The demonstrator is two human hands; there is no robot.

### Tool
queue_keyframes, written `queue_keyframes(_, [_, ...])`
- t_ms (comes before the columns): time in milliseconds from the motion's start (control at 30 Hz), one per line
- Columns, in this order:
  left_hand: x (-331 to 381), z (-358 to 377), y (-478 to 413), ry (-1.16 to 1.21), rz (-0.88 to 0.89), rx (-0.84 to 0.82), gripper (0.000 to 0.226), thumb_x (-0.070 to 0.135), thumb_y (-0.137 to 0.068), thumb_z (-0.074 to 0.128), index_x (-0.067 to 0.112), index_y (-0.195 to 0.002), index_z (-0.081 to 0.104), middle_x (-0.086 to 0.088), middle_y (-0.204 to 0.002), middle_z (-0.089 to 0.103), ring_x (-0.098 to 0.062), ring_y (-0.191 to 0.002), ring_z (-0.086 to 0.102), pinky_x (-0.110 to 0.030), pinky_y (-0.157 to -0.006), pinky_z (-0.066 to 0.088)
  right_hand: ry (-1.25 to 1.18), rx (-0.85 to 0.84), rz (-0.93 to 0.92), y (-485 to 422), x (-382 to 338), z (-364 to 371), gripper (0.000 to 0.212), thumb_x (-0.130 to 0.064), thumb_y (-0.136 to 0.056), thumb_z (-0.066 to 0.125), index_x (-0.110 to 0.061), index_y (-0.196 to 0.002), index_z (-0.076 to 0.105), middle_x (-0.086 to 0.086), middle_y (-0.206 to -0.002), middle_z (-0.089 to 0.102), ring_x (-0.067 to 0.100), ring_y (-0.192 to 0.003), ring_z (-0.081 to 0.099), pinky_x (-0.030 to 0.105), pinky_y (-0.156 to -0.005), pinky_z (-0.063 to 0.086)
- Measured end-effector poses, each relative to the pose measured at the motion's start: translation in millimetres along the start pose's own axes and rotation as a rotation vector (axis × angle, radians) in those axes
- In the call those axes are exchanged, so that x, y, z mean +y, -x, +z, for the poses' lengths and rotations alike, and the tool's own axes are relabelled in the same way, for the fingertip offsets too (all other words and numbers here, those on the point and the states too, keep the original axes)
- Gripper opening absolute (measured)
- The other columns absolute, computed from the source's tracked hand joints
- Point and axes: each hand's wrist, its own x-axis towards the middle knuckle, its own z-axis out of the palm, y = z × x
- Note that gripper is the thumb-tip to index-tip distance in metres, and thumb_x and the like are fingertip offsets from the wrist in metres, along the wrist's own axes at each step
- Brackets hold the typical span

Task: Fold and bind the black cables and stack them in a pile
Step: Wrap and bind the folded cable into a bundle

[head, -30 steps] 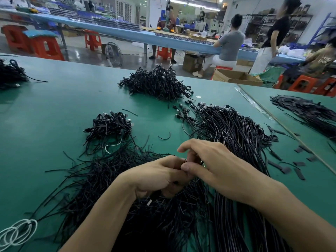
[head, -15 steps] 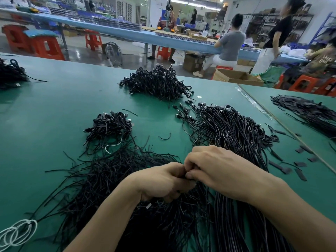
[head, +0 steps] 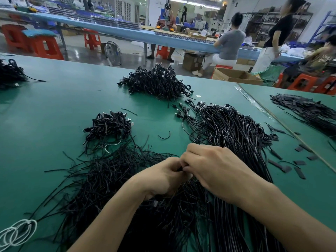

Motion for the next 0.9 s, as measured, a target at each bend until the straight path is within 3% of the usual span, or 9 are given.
queue_keyframes(200, [2,5,-2,0.293,0.041,0.093,0.033,-0.011,-0.096,0.045,0.015,-0.077,0.054,0.013,-0.053,0.047,-0.001,-0.047,0.039,-0.016,-0.043,0.036,0.159,0.156,-0.033,-6,-2,-1,0.019,-0.010,-0.080,0.077,-0.018,-0.084,0.060,-0.001,-0.083,0.057,0.021,-0.073,0.056,0.035,-0.063,0.050])
queue_keyframes(333, [4,4,-3,0.478,0.073,0.070,0.060,-0.015,-0.094,0.038,0.026,-0.058,0.062,0.009,-0.055,0.044,-0.003,-0.048,0.035,-0.016,-0.042,0.032,0.145,0.200,-0.062,-6,2,-3,0.019,-0.008,-0.080,0.076,-0.018,-0.084,0.061,-0.001,-0.081,0.056,0.021,-0.071,0.057,0.035,-0.061,0.050])
queue_keyframes(533, [3,6,-1,0.523,0.017,0.025,0.068,-0.017,-0.095,0.036,0.028,-0.053,0.065,0.009,-0.054,0.046,-0.003,-0.049,0.037,-0.017,-0.044,0.029,0.158,0.139,-0.099,-4,6,0,0.009,-0.014,-0.089,0.070,-0.020,-0.092,0.064,-0.004,-0.087,0.056,0.019,-0.076,0.058,0.036,-0.060,0.053])
queue_keyframes(700, [7,3,-1,0.678,0.015,0.014,0.049,-0.019,-0.088,0.033,0.015,-0.064,0.058,0.003,-0.056,0.040,-0.007,-0.052,0.031,-0.018,-0.043,0.022,0.161,0.215,-0.150,-1,9,0,0.012,-0.008,-0.085,0.069,-0.016,-0.094,0.066,-0.001,-0.086,0.057,0.021,-0.073,0.056,0.041,-0.049,0.052])
queue_keyframes(800, [10,-3,1,0.845,0.063,-0.021,0.036,-0.012,-0.081,0.038,0.013,-0.073,0.061,0.002,-0.065,0.048,-0.008,-0.054,0.036,-0.018,-0.042,0.029,0.103,0.353,-0.130,1,12,2,0.005,-0.015,-0.094,0.062,-0.016,-0.097,0.066,-0.002,-0.089,0.059,0.019,-0.075,0.057,0.039,-0.048,0.052])
queue_keyframes(900, [14,-6,0,1.023,0.135,-0.120,0.019,0.002,-0.079,0.050,0.008,-0.095,0.058,0.000,-0.076,0.055,-0.008,-0.059,0.048,-0.018,-0.047,0.040,-0.079,0.521,-0.004,3,12,8,0.018,-0.027,-0.101,0.049,-0.017,-0.095,0.063,-0.005,-0.091,0.057,0.014,-0.074,0.057,0.036,-0.055,0.053])
